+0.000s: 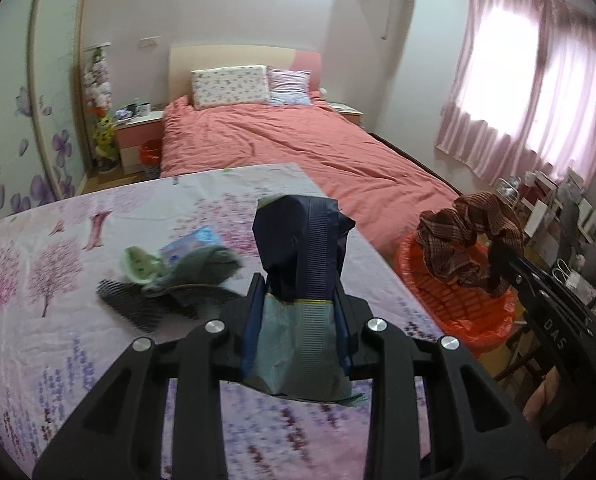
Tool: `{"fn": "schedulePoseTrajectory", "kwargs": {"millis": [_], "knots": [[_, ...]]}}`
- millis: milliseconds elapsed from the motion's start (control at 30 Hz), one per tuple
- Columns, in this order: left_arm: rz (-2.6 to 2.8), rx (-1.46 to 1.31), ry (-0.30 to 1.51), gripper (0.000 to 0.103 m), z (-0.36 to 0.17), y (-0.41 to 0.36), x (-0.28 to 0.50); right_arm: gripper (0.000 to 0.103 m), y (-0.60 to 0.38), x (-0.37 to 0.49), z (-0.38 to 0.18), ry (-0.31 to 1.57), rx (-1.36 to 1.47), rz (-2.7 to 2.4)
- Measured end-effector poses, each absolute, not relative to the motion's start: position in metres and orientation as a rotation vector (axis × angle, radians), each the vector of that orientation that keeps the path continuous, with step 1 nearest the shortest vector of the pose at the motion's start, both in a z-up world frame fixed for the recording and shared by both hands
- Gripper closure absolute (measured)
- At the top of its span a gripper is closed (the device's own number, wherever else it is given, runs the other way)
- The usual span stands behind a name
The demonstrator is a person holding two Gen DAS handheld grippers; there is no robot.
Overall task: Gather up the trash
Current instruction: 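Carry plaid cloth and blue pouch over the orange basket and open both grippers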
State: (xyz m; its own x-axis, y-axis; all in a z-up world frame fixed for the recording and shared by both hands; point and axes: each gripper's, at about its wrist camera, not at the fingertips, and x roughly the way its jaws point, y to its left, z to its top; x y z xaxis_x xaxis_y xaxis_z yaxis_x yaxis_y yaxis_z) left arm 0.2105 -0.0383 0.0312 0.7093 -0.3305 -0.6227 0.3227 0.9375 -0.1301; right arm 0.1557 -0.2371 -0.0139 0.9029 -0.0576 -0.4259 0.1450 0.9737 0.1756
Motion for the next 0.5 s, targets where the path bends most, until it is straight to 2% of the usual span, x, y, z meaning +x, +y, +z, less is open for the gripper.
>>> {"fn": "schedulePoseTrajectory", "kwargs": {"millis": [500], "knots": [[-0.585, -0.004, 0.724, 0.072, 0.02, -0.148, 0.23, 0.091, -0.316, 0.144, -0.021, 0.392, 0.271, -0.304]]}}
